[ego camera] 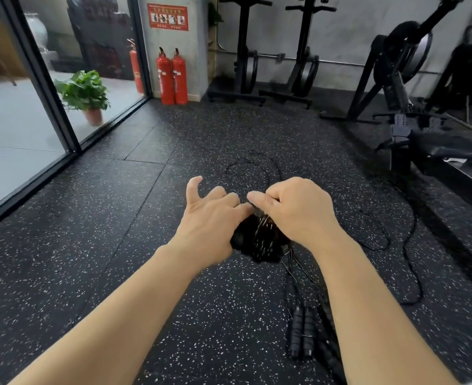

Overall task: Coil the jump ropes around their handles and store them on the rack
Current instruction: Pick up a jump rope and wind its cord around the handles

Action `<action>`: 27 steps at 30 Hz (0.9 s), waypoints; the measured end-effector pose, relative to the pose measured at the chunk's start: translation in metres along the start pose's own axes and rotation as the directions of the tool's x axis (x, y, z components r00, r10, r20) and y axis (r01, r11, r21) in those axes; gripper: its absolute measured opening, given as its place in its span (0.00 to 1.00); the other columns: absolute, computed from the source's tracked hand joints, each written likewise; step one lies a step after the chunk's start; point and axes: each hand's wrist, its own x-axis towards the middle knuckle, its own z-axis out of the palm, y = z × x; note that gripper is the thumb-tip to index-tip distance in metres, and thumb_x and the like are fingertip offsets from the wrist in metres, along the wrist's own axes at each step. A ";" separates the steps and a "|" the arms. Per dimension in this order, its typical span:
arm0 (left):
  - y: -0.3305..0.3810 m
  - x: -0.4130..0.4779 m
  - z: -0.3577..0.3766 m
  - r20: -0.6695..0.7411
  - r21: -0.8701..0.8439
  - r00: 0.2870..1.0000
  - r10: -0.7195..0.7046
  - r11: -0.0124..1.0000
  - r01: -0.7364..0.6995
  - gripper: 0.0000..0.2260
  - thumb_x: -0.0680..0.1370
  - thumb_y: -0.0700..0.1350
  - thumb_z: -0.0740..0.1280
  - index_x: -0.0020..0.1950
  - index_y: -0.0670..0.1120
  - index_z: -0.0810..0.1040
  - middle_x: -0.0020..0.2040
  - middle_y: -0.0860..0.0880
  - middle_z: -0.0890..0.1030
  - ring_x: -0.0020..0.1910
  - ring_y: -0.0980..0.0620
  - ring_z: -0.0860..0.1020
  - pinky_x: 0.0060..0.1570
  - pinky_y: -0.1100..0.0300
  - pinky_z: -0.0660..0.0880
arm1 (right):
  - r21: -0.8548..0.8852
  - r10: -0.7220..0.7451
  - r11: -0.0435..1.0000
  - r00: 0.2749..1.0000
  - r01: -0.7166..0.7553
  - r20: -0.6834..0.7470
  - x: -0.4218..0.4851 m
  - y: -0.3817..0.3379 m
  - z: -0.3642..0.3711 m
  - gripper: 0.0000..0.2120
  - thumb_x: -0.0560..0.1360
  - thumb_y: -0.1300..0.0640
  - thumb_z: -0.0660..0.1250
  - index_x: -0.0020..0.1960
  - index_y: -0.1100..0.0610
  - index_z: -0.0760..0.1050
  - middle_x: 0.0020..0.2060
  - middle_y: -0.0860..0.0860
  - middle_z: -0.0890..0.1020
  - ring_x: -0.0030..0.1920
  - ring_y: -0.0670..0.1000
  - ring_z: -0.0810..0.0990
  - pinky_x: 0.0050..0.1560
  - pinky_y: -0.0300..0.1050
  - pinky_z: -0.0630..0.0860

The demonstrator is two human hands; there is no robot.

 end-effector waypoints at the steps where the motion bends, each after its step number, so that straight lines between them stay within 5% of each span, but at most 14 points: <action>1: 0.001 0.000 -0.001 -0.001 -0.024 0.998 0.061 0.998 -0.061 0.23 0.75 0.46 0.65 0.68 0.60 0.69 0.52 0.58 0.73 0.60 0.52 0.69 0.71 0.39 0.42 | 0.034 0.002 0.999 1.000 -0.002 0.004 0.001 0.004 0.001 0.29 0.78 0.40 0.60 0.25 0.55 0.60 0.21 0.48 0.65 0.25 0.47 0.65 0.31 0.45 0.64; 4: 0.004 0.001 -0.002 -0.089 -0.093 0.964 0.252 0.961 -0.259 0.23 0.70 0.43 0.70 0.63 0.55 0.73 0.50 0.57 0.75 0.54 0.49 0.72 0.67 0.38 0.62 | 0.149 0.000 0.989 0.999 -0.008 0.050 0.002 0.014 0.006 0.30 0.77 0.40 0.63 0.23 0.55 0.60 0.17 0.47 0.64 0.23 0.47 0.63 0.29 0.44 0.61; 6: 0.002 0.001 0.001 -0.206 -0.136 0.930 0.305 0.932 -0.335 0.22 0.64 0.41 0.73 0.55 0.53 0.75 0.46 0.55 0.76 0.46 0.48 0.73 0.49 0.44 0.75 | 0.291 0.011 0.956 0.996 -0.035 0.083 0.002 0.019 0.007 0.30 0.76 0.41 0.65 0.22 0.54 0.61 0.16 0.45 0.62 0.22 0.46 0.61 0.29 0.44 0.61; 8: 0.002 0.000 0.001 -0.238 -0.202 0.923 0.302 0.914 -0.351 0.19 0.65 0.41 0.71 0.53 0.53 0.74 0.46 0.56 0.74 0.44 0.49 0.71 0.42 0.49 0.74 | 0.425 0.051 0.900 0.992 -0.095 0.113 0.002 0.023 0.006 0.29 0.76 0.43 0.66 0.24 0.59 0.65 0.18 0.45 0.63 0.22 0.45 0.61 0.28 0.43 0.62; 12: 0.005 -0.006 0.003 -0.244 -0.370 0.937 0.250 0.869 -0.328 0.24 0.67 0.39 0.70 0.61 0.55 0.75 0.48 0.57 0.75 0.49 0.51 0.70 0.45 0.52 0.70 | 0.543 0.150 0.781 0.938 -0.307 0.314 0.000 0.032 0.005 0.24 0.76 0.43 0.67 0.33 0.64 0.74 0.26 0.54 0.67 0.26 0.48 0.64 0.29 0.41 0.63; 16: 0.007 -0.007 0.007 -0.198 -0.535 0.968 0.153 0.811 -0.237 0.24 0.68 0.44 0.68 0.63 0.58 0.73 0.51 0.60 0.75 0.52 0.52 0.70 0.49 0.47 0.73 | 0.517 0.251 0.723 0.871 -0.459 0.422 0.004 0.034 0.013 0.22 0.75 0.43 0.68 0.32 0.58 0.69 0.32 0.54 0.71 0.31 0.49 0.68 0.34 0.41 0.65; 20: 0.012 -0.009 0.008 -0.181 -0.611 0.983 0.042 0.778 -0.145 0.22 0.68 0.48 0.67 0.62 0.59 0.73 0.50 0.61 0.74 0.52 0.54 0.69 0.49 0.46 0.74 | 0.579 0.301 0.642 0.860 -0.503 0.413 0.003 0.031 0.011 0.23 0.76 0.46 0.67 0.28 0.56 0.65 0.26 0.51 0.70 0.25 0.46 0.68 0.26 0.35 0.66; 22: 0.014 -0.010 0.009 -0.174 -0.630 0.985 0.008 0.768 -0.118 0.23 0.67 0.49 0.69 0.62 0.58 0.73 0.51 0.60 0.75 0.52 0.54 0.69 0.49 0.47 0.74 | 0.631 0.309 0.549 0.834 -0.549 0.457 0.005 0.032 0.014 0.22 0.77 0.48 0.68 0.29 0.55 0.65 0.27 0.52 0.70 0.28 0.48 0.69 0.31 0.38 0.68; 23: 0.015 -0.009 0.009 -0.163 -0.642 0.987 -0.004 0.760 -0.103 0.24 0.67 0.49 0.70 0.63 0.58 0.73 0.51 0.60 0.75 0.53 0.54 0.69 0.50 0.47 0.74 | 0.627 0.332 0.545 0.830 -0.556 0.448 0.005 0.033 0.023 0.21 0.77 0.49 0.68 0.30 0.55 0.66 0.28 0.53 0.70 0.29 0.50 0.68 0.34 0.42 0.69; 25: 0.015 -0.009 0.008 -0.131 -0.688 0.991 -0.040 0.723 -0.062 0.24 0.67 0.51 0.73 0.62 0.57 0.74 0.52 0.59 0.76 0.54 0.53 0.70 0.51 0.48 0.74 | 0.529 0.566 0.652 0.813 -0.543 0.137 0.002 0.039 0.042 0.15 0.79 0.56 0.65 0.34 0.56 0.71 0.28 0.53 0.72 0.29 0.50 0.70 0.41 0.45 0.73; 27: 0.015 -0.009 0.005 -0.112 -0.759 0.986 -0.120 0.651 -0.007 0.22 0.64 0.53 0.72 0.58 0.60 0.74 0.50 0.59 0.77 0.53 0.53 0.74 0.50 0.51 0.75 | 0.508 0.629 0.683 0.776 -0.525 -0.045 0.006 0.039 0.040 0.13 0.81 0.66 0.60 0.38 0.57 0.73 0.27 0.48 0.77 0.29 0.44 0.74 0.41 0.35 0.75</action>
